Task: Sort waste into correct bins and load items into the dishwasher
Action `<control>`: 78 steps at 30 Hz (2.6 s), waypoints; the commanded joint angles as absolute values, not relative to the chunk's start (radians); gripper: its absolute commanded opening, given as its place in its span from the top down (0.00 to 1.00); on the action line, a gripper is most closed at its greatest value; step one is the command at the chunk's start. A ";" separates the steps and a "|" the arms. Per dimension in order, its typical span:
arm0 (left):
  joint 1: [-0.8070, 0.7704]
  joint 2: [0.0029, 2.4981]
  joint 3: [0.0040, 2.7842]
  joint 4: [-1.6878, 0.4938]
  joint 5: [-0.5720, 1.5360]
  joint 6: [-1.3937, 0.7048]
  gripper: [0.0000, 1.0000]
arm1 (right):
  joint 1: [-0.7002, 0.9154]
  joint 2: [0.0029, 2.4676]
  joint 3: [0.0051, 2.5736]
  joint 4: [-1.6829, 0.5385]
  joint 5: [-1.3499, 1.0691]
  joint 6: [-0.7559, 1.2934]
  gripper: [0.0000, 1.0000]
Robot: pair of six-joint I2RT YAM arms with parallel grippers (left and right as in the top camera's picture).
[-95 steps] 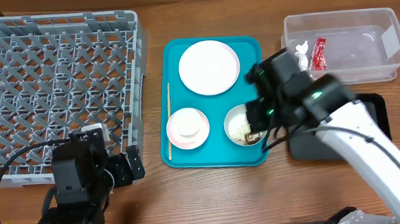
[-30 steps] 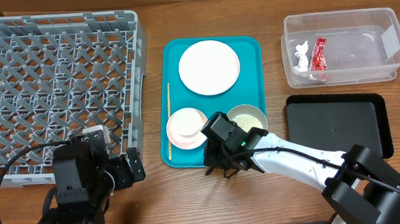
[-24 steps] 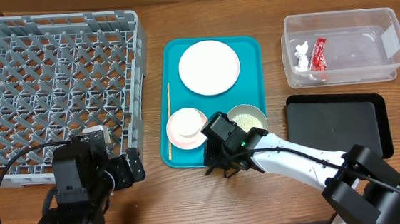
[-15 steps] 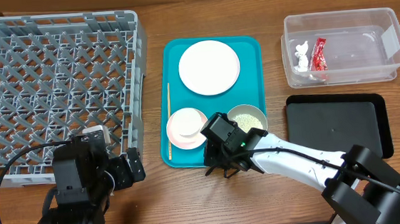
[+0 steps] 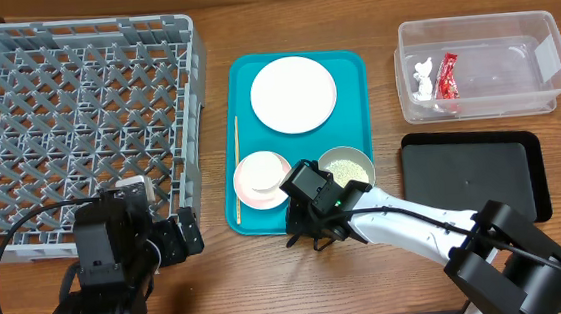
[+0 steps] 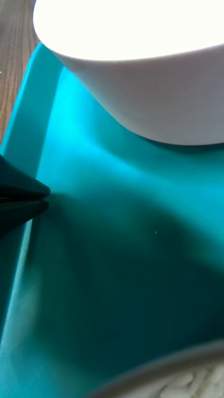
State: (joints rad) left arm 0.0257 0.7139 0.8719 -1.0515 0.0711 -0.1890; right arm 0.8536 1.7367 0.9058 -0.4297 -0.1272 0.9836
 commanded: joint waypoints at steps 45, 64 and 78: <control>0.025 0.712 0.895 -1.051 0.070 -0.206 0.00 | 0.878 1.745 0.898 -0.510 -0.272 1.068 0.96; 0.025 0.712 0.895 -1.061 0.067 -0.206 0.00 | 0.881 1.709 0.939 -0.531 -0.225 0.994 0.85; 0.025 0.712 0.895 -1.039 0.067 -0.206 0.00 | 0.769 1.518 1.223 -0.863 -0.023 0.608 0.63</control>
